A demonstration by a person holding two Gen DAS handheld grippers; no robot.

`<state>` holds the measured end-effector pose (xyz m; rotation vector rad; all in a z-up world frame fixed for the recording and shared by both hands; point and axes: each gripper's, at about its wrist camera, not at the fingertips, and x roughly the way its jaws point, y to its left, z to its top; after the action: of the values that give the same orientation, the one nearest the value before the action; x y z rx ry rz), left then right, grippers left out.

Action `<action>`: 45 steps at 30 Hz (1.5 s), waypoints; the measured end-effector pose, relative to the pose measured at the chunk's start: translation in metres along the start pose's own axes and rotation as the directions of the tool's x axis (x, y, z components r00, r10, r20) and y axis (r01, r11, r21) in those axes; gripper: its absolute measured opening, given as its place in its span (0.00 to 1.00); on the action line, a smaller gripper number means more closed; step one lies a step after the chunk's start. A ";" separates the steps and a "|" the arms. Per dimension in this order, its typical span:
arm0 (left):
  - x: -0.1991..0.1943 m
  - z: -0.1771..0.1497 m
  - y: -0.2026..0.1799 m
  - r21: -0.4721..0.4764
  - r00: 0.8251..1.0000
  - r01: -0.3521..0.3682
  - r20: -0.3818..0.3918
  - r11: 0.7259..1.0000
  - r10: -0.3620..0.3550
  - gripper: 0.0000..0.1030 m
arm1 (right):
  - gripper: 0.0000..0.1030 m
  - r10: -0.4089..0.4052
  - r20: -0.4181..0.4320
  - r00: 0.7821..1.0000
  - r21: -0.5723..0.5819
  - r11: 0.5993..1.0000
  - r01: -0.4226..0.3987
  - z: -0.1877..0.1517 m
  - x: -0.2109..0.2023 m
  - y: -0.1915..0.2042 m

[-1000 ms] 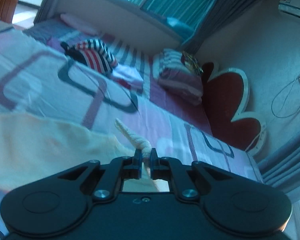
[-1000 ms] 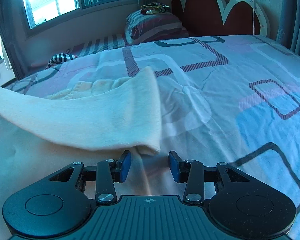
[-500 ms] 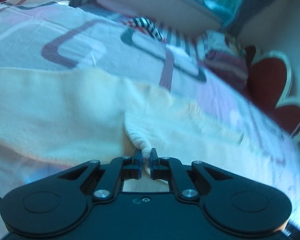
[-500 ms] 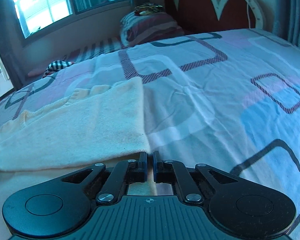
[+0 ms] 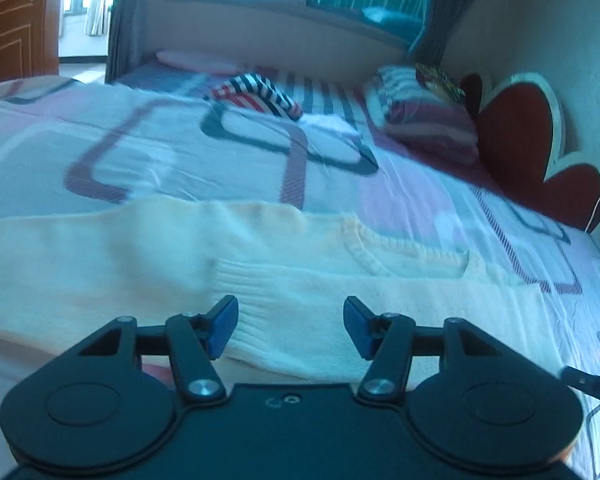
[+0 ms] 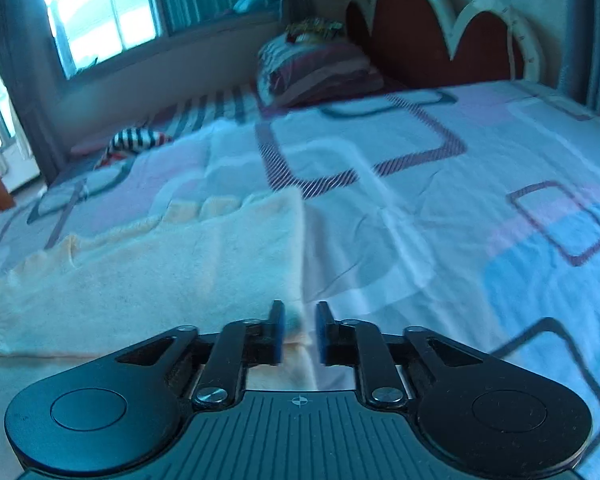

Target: Fold small clothes

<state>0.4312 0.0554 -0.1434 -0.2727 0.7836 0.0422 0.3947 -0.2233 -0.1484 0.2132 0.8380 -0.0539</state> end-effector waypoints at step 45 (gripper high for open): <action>-0.102 -0.038 0.247 -0.574 0.970 -0.218 -0.038 0.789 0.241 0.63 | 0.37 0.246 -0.029 0.969 -0.260 0.934 -0.245 -0.030 -0.009 0.163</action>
<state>0.2980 0.2904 -0.1538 -0.7516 0.7488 0.5253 0.3885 -0.0585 -0.1339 0.0675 0.8006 0.2908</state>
